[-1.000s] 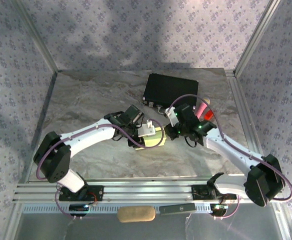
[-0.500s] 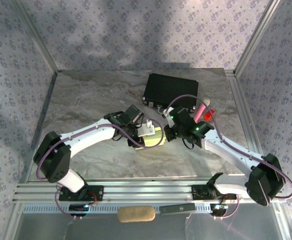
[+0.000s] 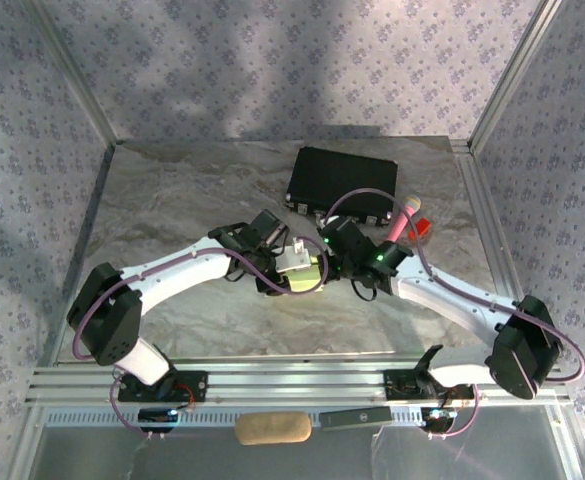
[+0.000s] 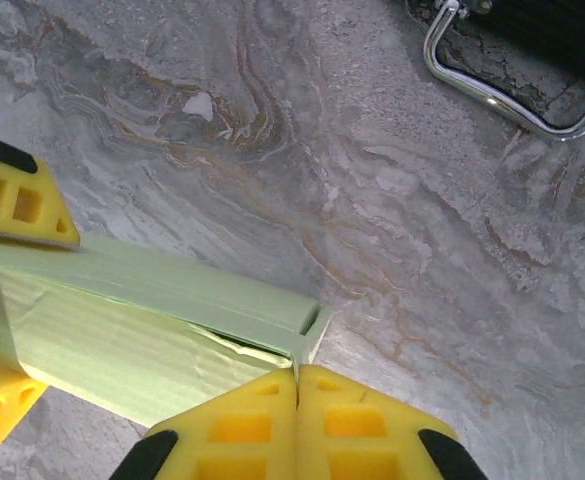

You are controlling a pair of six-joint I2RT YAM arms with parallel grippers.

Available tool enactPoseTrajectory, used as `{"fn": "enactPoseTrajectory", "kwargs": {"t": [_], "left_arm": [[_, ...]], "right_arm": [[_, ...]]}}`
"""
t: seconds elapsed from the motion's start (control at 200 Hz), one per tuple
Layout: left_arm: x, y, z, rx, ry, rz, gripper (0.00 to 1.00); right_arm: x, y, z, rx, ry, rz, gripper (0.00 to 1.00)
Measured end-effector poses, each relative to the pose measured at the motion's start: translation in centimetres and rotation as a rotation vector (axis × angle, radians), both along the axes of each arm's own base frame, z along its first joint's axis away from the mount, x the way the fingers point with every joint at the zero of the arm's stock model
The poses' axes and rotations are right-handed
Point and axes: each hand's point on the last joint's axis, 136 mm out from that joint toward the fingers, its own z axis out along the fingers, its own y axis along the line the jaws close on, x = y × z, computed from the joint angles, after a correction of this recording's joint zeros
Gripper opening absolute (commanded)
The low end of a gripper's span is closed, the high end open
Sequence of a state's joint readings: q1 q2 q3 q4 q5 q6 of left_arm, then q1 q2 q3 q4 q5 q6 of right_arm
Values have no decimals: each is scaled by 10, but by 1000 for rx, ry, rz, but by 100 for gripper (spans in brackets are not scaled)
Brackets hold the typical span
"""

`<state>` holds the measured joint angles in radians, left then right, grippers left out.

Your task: Fold the paper box

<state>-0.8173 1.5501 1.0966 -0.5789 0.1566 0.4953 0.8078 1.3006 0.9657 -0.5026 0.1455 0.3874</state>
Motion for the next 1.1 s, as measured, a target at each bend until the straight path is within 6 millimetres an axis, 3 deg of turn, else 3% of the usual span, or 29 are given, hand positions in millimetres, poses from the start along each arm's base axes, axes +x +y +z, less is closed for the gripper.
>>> {"fn": "enactPoseTrajectory", "kwargs": {"t": [0.52,0.755,1.104], "left_arm": [[7,3,0,7,-13,64,52],[9,5,-1,15,-14,74,52],[18,3,3,-19,-24,122,60]], "right_arm": [[6,8,3,129,47,-152,0],[2,10,-5,126,13,-174,0],[1,4,-6,138,-45,-206,0]]}}
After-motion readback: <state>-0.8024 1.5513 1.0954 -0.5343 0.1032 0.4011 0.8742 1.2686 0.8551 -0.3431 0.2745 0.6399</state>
